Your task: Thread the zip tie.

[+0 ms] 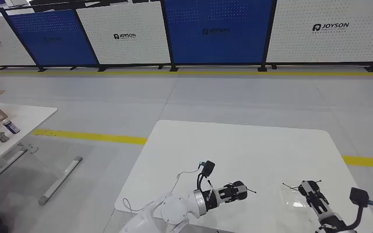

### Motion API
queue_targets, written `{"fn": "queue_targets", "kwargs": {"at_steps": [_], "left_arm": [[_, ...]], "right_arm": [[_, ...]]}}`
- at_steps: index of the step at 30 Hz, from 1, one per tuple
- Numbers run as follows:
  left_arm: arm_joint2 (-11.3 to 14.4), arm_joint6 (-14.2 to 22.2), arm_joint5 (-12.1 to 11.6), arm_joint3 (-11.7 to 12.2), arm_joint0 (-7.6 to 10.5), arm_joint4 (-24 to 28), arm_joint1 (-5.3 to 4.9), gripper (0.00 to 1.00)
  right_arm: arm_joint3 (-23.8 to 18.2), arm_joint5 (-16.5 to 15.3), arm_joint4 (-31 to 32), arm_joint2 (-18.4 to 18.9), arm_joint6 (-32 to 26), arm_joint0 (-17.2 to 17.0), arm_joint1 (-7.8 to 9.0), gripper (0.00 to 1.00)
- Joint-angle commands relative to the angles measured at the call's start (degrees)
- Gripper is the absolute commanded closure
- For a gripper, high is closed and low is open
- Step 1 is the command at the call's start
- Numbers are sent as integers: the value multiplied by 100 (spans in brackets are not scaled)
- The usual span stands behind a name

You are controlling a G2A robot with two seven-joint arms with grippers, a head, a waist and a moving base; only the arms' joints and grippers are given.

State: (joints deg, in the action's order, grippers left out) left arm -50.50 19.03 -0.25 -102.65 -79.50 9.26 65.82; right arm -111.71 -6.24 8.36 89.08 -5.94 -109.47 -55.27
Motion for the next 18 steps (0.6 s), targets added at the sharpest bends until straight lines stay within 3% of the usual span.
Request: {"fn": "queue_targets", "kwargs": {"at_steps": [1,4,13,18], "left_arm": [[120,-170,-18,84,84,26,47,100],[330,-411,83,263,255,-209,117,100],[350,-426,94,282,267,-232,123,100],[500,-420,39,528,414,-657,155,100]], "right_arm": [[0,0,0,0,0,0,0,100],[0,0,0,0,0,0,0,100],[0,0,0,0,0,0,0,100],[0,0,0,0,0,0,0,100]]}}
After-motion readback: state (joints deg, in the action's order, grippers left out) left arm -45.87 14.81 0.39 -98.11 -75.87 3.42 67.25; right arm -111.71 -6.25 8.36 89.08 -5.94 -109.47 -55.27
